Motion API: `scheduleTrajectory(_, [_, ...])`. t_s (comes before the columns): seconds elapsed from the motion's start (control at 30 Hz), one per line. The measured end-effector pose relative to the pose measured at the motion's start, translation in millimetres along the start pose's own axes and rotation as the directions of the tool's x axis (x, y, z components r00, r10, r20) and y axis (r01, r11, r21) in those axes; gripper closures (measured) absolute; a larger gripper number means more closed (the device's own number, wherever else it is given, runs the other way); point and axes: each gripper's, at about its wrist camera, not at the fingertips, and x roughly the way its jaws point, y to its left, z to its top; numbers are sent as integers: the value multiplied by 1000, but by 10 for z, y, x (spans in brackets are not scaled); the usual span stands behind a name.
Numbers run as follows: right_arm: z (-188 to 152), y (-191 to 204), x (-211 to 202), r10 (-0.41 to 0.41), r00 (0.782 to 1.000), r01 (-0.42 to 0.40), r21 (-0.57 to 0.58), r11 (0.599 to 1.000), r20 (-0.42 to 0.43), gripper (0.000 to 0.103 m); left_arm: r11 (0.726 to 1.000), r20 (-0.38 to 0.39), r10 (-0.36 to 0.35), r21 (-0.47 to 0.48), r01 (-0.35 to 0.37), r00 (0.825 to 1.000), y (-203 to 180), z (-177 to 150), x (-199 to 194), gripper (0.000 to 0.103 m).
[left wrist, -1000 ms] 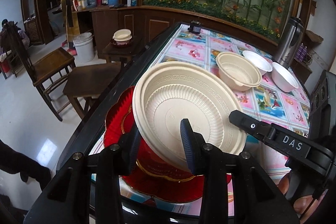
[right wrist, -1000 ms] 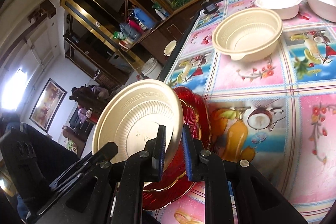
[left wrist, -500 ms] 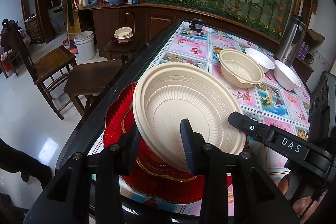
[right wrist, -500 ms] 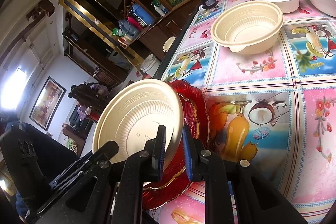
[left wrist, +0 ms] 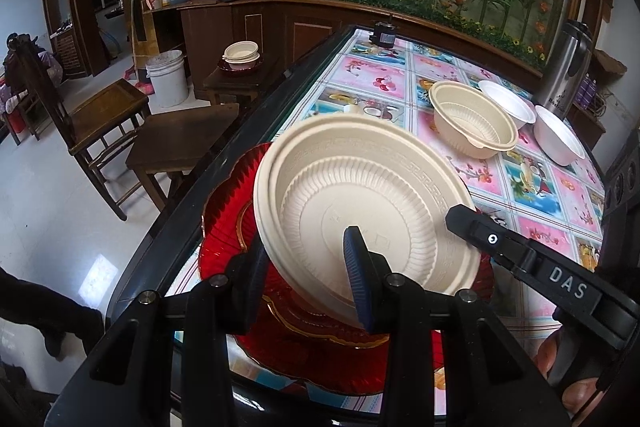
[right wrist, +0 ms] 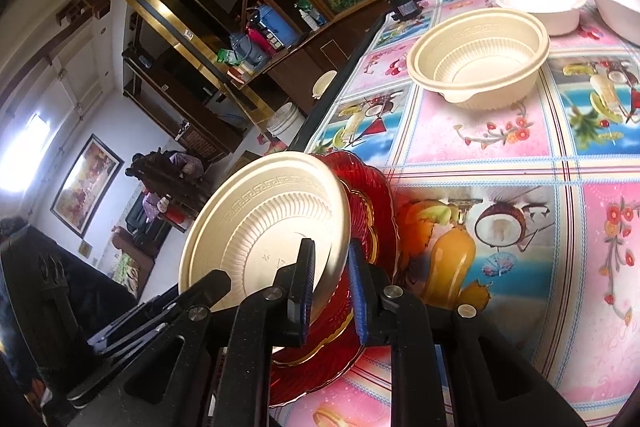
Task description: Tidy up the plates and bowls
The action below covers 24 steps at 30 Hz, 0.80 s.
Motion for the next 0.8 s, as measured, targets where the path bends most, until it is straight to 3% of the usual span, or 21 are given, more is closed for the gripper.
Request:
scheduleTrajectory(0.13, [-4, 10, -6, 18, 1000, -18, -10, 1000, -6, 78, 999, 23, 50, 8, -50, 999, -8, 6, -26, 65])
scheduleTrajectory(0.27, [42, -6, -84, 28, 999, -27, -29, 999, 25, 64, 988, 89, 150, 31, -153, 985, -43, 20, -111, 38])
scheduleTrajectory(0.4, [141, -156, -197, 50, 996, -50, -3, 999, 69, 55, 973, 155, 223, 28, -230, 962, -46, 63, -195, 29])
scheduleTrajectory(0.57, [361, -414, -390, -31, 984, 32, -7, 999, 175, 55, 971, 163, 229, 26, -236, 960, -107, 108, -196, 28])
scheduleTrajectory(0.8, [585, -810, -621, -111, 963, 100, 58, 993, 244, 48, 975, 178, 201, 63, -215, 963, -434, 211, -205, 21])
